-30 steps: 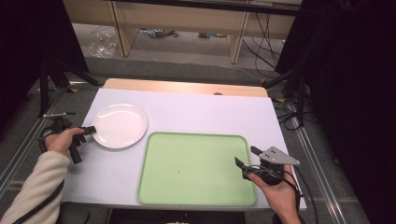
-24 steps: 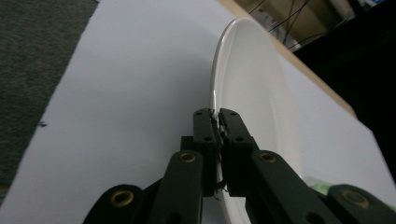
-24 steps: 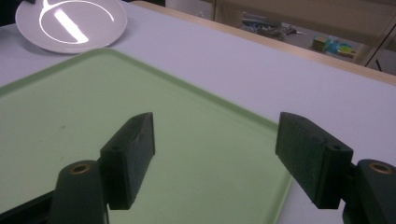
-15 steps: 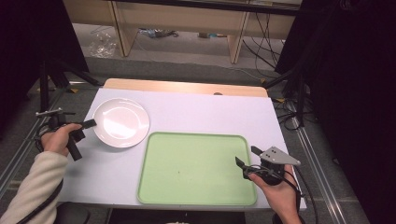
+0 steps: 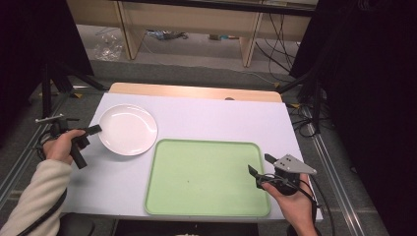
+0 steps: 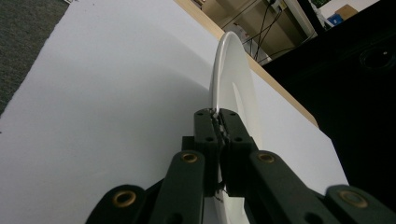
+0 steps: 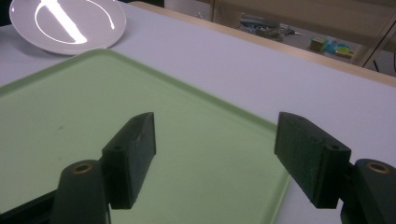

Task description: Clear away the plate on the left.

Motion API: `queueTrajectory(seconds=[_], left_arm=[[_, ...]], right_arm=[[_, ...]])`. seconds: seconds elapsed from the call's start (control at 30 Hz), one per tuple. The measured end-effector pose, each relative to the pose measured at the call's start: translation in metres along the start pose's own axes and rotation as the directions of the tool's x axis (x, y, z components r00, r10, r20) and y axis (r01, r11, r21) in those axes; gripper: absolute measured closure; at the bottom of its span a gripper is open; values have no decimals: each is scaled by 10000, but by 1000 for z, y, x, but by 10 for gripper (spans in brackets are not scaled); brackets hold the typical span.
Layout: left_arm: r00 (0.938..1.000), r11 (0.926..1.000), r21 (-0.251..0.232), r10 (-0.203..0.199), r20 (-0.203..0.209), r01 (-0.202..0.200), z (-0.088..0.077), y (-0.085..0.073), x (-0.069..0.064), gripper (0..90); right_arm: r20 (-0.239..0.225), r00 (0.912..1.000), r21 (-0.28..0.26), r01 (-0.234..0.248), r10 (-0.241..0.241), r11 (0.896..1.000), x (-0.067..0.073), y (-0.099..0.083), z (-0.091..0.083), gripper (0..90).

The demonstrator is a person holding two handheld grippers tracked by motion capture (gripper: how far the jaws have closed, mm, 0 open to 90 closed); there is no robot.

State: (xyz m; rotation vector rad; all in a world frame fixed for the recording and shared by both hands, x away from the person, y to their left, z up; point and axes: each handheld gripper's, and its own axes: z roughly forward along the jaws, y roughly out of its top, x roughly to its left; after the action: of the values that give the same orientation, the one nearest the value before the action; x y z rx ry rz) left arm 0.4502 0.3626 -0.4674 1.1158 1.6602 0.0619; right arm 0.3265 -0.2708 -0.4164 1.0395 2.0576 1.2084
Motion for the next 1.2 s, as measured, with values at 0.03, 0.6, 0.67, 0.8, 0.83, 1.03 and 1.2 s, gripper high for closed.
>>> queueTrajectory(seconds=[0.03,0.6,0.67,0.8,0.83,1.03,1.2], left_arm=[[10000,10000,-46,-86,35,86,-1,0,0,866],[9950,9977,-252,-606,796,628,-7,0,-2,867],[9937,9971,-261,-694,880,719,-7,-1,-3,866],[9931,9974,-206,-668,965,691,-8,-2,-5,866],[9923,9972,-180,-700,1019,722,-8,-2,-6,866],[9865,9951,-152,-947,1338,976,-7,-4,-10,866],[9846,9952,-4,-967,1457,978,-6,-6,-13,866]], right_arm=[[0,10000,0,0,0,10000,0,0,0,302],[4,10000,-71,-26,26,10000,1,0,0,306],[9,10000,-72,-24,24,10000,0,0,0,307],[89,9999,-161,92,-91,9998,0,0,0,307],[86,9999,-166,89,-88,9998,0,0,0,308],[28,10000,-76,-18,18,10000,0,0,0,308],[95,9999,-187,96,-94,9998,0,0,0,309]])
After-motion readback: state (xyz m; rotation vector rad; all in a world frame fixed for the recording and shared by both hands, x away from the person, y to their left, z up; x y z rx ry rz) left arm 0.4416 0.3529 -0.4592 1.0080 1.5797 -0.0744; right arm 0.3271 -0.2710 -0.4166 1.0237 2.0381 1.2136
